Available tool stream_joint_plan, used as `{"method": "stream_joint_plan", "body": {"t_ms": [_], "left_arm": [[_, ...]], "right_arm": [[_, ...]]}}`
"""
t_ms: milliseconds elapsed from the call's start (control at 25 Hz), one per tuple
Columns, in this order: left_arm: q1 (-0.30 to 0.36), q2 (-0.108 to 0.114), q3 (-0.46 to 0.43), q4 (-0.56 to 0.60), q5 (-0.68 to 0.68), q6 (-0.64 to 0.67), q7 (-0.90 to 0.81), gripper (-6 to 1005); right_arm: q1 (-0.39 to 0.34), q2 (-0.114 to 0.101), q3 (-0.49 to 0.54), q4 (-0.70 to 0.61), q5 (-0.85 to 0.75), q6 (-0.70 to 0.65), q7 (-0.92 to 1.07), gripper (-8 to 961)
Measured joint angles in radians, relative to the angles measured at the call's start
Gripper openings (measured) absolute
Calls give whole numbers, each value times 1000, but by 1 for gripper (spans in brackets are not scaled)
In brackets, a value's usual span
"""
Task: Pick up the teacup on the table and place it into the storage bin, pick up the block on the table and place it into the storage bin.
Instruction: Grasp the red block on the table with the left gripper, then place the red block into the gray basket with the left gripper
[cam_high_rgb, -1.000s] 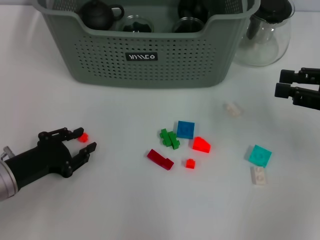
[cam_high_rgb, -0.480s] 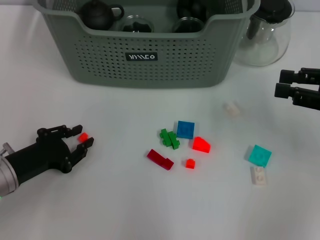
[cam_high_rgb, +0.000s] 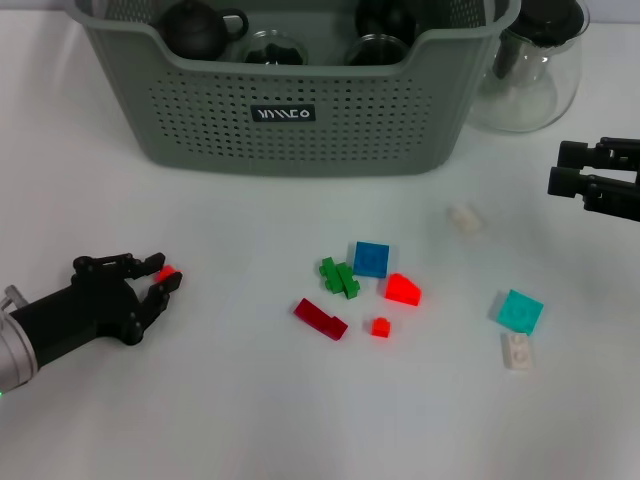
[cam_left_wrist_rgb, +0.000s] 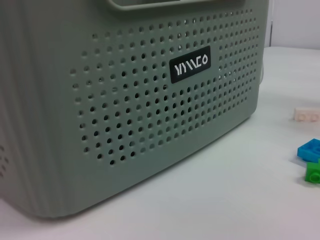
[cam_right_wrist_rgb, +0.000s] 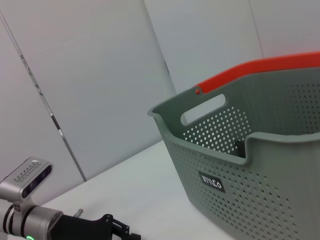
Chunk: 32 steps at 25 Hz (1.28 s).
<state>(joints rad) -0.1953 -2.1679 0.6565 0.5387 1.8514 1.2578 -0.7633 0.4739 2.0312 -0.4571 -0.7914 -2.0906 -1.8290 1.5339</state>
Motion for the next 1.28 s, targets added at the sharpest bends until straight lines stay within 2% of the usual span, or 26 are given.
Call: {"method": "stream_joint_plan", "body": {"t_ms": [280, 400, 560, 800, 960, 1080, 1160, 1280], "left_arm": [[8, -1, -8, 14, 0, 8, -28, 231], [10, 4, -26, 34, -1, 54, -82, 182], [9, 24, -36, 66, 7, 129, -186, 152], [-32, 74, -43, 83, 7, 286, -411, 159], [-106, 108, -111, 84, 2, 494, -586, 165], [-195, 136, -190, 90, -6, 646, -754, 169], [-269, 158, -230, 93, -21, 696, -860, 171], [-374, 192, -256, 104, -43, 667, -985, 175]], "right_arm": [[-1, 0, 0, 0, 0, 1, 0, 488], [-2, -1, 0, 0, 0, 1, 0, 488], [-3, -2, 0, 0, 0, 1, 0, 488], [-3, -2, 0, 0, 0, -2, 0, 488], [-3, -1, 0, 0, 0, -2, 0, 488], [-1, 0, 0, 0, 0, -1, 0, 489], [0, 0, 0, 0, 0, -1, 0, 490], [2, 1, 0, 0, 0, 0, -1, 490]]}}
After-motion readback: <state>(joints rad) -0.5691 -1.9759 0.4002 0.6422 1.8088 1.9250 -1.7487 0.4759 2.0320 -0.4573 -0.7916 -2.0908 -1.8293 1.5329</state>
